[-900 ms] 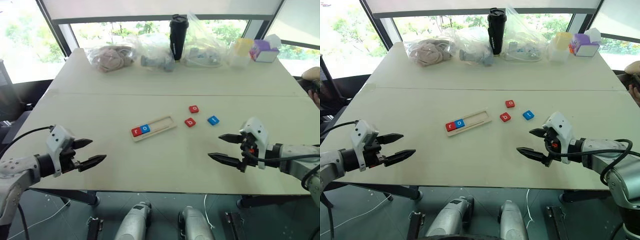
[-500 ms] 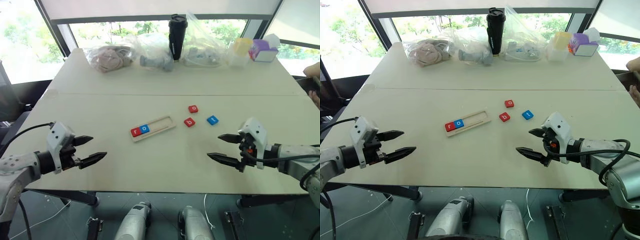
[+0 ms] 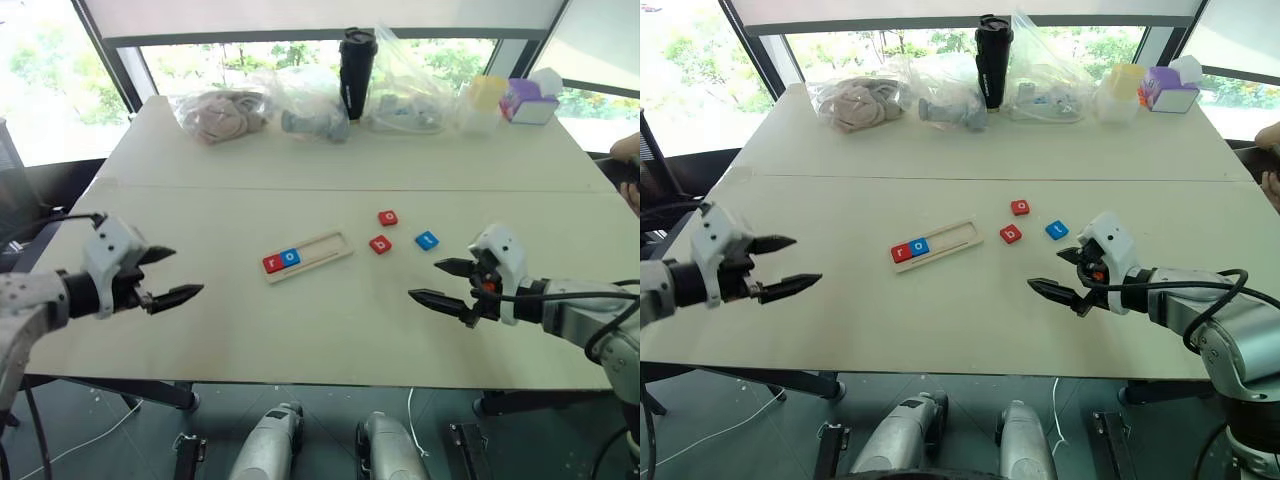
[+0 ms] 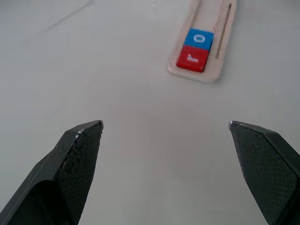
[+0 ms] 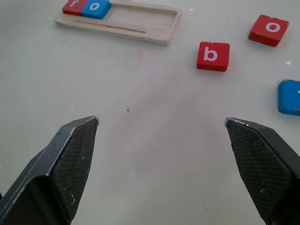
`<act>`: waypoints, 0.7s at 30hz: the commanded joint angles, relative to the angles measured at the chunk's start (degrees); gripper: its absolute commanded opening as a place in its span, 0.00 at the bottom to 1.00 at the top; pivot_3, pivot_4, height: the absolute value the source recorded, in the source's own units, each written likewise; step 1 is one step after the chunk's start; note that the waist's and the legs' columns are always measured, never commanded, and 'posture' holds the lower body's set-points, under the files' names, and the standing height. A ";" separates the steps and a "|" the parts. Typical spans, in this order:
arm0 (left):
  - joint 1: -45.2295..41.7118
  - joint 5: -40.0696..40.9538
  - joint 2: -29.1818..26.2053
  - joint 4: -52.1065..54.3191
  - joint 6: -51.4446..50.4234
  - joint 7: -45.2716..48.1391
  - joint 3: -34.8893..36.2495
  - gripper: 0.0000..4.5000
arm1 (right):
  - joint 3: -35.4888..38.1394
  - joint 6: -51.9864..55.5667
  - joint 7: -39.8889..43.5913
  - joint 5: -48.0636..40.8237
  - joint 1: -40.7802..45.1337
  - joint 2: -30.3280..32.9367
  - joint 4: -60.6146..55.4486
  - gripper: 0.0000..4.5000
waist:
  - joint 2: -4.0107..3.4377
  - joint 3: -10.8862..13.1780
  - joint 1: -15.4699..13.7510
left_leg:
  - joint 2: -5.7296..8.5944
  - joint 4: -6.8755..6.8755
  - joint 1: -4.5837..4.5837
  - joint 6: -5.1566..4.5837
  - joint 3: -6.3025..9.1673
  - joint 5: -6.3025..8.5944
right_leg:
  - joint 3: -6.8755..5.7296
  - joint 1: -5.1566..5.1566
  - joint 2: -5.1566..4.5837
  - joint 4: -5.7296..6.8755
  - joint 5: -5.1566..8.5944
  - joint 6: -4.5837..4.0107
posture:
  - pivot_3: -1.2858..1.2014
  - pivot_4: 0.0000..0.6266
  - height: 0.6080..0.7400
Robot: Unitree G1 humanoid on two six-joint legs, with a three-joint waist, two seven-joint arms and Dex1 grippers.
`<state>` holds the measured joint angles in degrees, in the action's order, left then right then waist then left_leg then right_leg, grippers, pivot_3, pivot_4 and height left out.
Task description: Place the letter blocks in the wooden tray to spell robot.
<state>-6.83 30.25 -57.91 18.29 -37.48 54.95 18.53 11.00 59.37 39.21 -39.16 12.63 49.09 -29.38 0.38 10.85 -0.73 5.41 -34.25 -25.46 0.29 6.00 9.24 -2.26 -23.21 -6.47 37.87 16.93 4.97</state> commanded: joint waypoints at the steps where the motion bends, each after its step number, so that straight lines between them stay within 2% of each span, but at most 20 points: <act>1: -3.15 0.56 -0.82 1.59 -0.85 1.89 -4.42 1.00 | -0.41 2.36 -1.99 -2.12 2.69 0.16 -5.38 0.99 | 0.00 0.00 0.04 | 0.00 0.03 0.00 -0.06 0.00 -0.04 | 0.00 0.01 0.00 -0.02 0.00 0.01 | 0.52 0.24 1.00; 3: -7.95 -3.24 2.68 -2.00 1.61 1.93 -12.45 1.00 | -1.72 3.18 -3.54 -2.95 4.02 -0.81 -8.88 0.99 | -0.03 -0.01 -0.03 | 0.00 0.06 -0.01 -0.08 -0.01 -0.05 | 0.00 -0.01 0.00 -0.02 -0.01 0.01 | 0.52 0.24 1.00; 7: -14.63 -8.50 8.45 -10.16 5.78 1.09 -19.87 1.00 | -3.34 4.64 -5.83 -3.42 5.04 -1.44 -11.71 0.99 | 0.03 0.01 -0.02 | 0.00 0.05 0.01 -0.12 -0.02 -0.07 | -0.01 0.04 0.02 -0.02 -0.03 0.04 | 0.52 0.24 1.00; 9: -17.94 -9.48 11.96 -14.25 6.93 0.64 -21.54 1.00 | -3.49 5.84 -7.37 -4.03 5.38 -2.16 -12.59 0.99 | 0.10 0.05 -0.03 | 0.02 0.01 -0.01 -0.13 -0.02 -0.08 | -0.01 0.04 0.02 -0.02 -0.10 0.16 | 0.52 0.24 1.00; 13: -22.07 -15.80 14.91 -21.27 12.56 -0.07 -25.66 1.00 | -3.81 8.09 -10.15 -5.75 5.44 -4.18 -14.73 0.99 | 0.13 0.06 0.10 | 0.02 0.01 0.00 -0.14 -0.02 -0.09 | -0.01 0.04 0.03 -0.02 -0.13 0.22 | 0.52 0.24 1.00; 15: -23.77 -16.39 16.83 -23.79 13.60 -0.05 -26.18 1.00 | -4.05 8.74 -11.40 -6.41 5.25 -5.19 -15.63 0.99 | 0.13 0.05 0.07 | 0.01 0.02 0.01 -0.14 -0.02 -0.09 | -0.01 0.03 0.03 0.01 -0.14 0.24 | 0.52 0.24 1.00; 21: -23.66 -17.20 19.58 -25.88 16.03 3.92 -28.45 1.00 | -5.97 7.58 -13.14 -5.20 3.60 -6.85 -15.53 0.99 | 0.15 0.05 0.08 | 0.02 0.00 0.00 -0.16 -0.02 -0.10 | -0.01 0.04 0.04 0.03 -0.17 0.31 | 0.52 0.24 1.00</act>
<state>-30.09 13.01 -38.35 -8.35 -22.83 57.76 -10.15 5.09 68.16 26.25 -44.62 16.34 42.39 -43.76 0.53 10.90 -0.65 5.43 -34.25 -25.45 0.13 5.98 9.14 -2.27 -23.17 -6.42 37.90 16.75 5.28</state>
